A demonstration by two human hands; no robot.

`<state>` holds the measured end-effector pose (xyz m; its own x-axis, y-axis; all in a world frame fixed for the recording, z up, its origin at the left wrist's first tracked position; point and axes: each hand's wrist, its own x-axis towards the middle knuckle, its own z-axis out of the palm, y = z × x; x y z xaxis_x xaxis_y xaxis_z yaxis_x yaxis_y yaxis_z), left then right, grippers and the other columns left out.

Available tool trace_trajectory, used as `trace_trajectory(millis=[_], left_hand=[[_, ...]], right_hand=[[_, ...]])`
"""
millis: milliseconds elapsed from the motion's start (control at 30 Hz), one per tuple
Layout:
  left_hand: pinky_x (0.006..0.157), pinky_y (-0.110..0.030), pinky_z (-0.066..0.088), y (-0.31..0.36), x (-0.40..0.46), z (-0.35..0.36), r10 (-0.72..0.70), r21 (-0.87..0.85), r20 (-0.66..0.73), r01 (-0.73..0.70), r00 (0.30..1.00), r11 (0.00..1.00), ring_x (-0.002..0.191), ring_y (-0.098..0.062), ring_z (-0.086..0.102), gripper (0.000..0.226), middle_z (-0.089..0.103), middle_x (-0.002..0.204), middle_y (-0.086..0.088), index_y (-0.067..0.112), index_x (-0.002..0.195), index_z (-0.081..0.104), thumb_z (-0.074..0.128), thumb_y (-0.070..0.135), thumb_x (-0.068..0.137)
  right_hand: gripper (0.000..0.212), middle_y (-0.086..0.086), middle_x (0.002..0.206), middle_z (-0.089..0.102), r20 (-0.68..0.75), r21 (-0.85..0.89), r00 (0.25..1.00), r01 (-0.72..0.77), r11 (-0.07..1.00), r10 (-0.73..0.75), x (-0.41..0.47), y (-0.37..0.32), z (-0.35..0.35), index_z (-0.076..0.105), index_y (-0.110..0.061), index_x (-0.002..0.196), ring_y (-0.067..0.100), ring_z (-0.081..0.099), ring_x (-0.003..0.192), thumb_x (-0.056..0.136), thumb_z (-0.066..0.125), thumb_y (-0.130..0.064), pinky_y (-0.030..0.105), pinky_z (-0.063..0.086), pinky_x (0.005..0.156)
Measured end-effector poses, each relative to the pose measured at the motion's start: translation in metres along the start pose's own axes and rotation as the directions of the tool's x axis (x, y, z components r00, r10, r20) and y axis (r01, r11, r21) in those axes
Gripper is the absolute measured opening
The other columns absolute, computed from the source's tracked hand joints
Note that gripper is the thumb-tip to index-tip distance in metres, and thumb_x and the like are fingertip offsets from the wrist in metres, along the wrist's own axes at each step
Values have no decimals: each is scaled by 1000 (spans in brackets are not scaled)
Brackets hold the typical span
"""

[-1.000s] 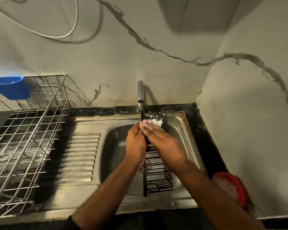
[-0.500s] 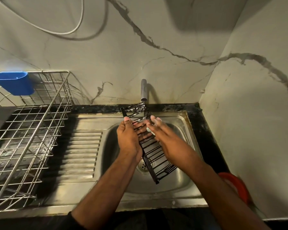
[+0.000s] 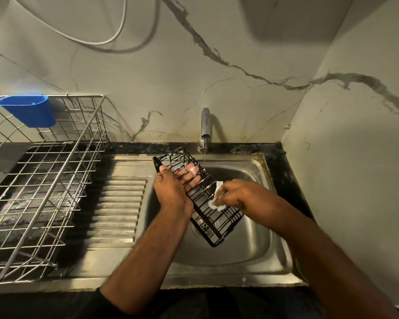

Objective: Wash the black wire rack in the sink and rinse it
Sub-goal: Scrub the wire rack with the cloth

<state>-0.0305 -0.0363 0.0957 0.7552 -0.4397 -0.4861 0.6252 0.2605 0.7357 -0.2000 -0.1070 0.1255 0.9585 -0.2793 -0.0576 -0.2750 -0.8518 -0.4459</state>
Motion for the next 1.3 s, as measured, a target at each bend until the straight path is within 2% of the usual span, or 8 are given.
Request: trace_trajectory(millis=[133, 367, 500, 700, 800, 1033, 1200, 1300], left_hand=[[78, -49, 64, 7, 9, -3, -35, -46, -28, 34, 999, 998, 90, -35, 77, 42, 76, 100, -23, 12, 142, 39, 25, 36, 112], [61, -39, 63, -1, -10, 4, 1, 70, 145, -12, 989, 997, 75, -31, 76, 39, 77, 93, -21, 7, 130, 48, 30, 37, 111], [58, -37, 61, 4, -7, 4, 25, 66, 157, -36, 987, 997, 77, -32, 76, 39, 77, 96, -21, 8, 127, 53, 33, 38, 111], [58, -37, 59, 9, 6, -2, 46, 38, 55, -48, 997, 998, 70, -23, 65, 29, 66, 85, -13, 14, 96, 55, 37, 31, 111], [71, -49, 62, 16, 10, -4, -20, -23, 67, 22, 998, 999, 72, -31, 73, 28, 73, 87, -20, 11, 104, 51, 32, 31, 112], [55, -37, 64, 18, 15, -9, 27, -22, 89, -26, 996, 999, 66, -26, 76, 39, 76, 88, -20, 8, 128, 46, 24, 35, 112], [51, -33, 60, 21, 19, -12, -52, -59, 78, 56, 996, 997, 72, -28, 78, 52, 77, 95, -22, 0, 139, 43, 18, 37, 112], [54, -30, 60, 22, 20, -11, -77, -31, 87, 80, 993, 996, 80, -29, 78, 61, 75, 105, -25, -4, 139, 46, 17, 42, 111]], right_hand=[[30, -6, 112, 69, -34, 65, 999, -37, 997, 39, 6, 0, -23, 74, -21, 113, 6, 64, 95, 90, 66, -2, 23, 54, 85], [41, 3, 125, 61, -420, 68, 900, -94, 993, 114, 72, -19, -40, 65, -21, 130, 16, 59, 111, 97, 55, 1, 36, 51, 101], [41, 5, 127, 55, -349, -56, 934, -107, 993, 81, 86, -23, -34, 62, -21, 134, 17, 54, 114, 98, 54, -3, 35, 45, 106], [30, 11, 122, 58, -60, -160, 981, 175, 972, -186, 73, -40, -12, 69, -12, 123, 23, 52, 113, 96, 57, -8, 34, 44, 95], [30, 11, 126, 59, 27, -30, 979, 201, 979, -200, 58, -44, -11, 70, -13, 122, 18, 52, 114, 96, 55, -11, 27, 41, 96], [21, 3, 113, 63, 181, -68, 980, 100, 993, -86, 25, -22, -21, 76, -16, 108, 13, 58, 102, 95, 62, -25, 28, 49, 82], [24, -2, 108, 68, 6, -32, 996, 87, 996, -87, 27, -12, -41, 77, -19, 107, 8, 61, 91, 87, 72, -7, 12, 44, 74], [26, 1, 115, 64, -86, -19, 992, 91, 996, -92, 34, -30, -28, 74, -19, 114, 12, 57, 101, 94, 58, -22, 22, 47, 83]])
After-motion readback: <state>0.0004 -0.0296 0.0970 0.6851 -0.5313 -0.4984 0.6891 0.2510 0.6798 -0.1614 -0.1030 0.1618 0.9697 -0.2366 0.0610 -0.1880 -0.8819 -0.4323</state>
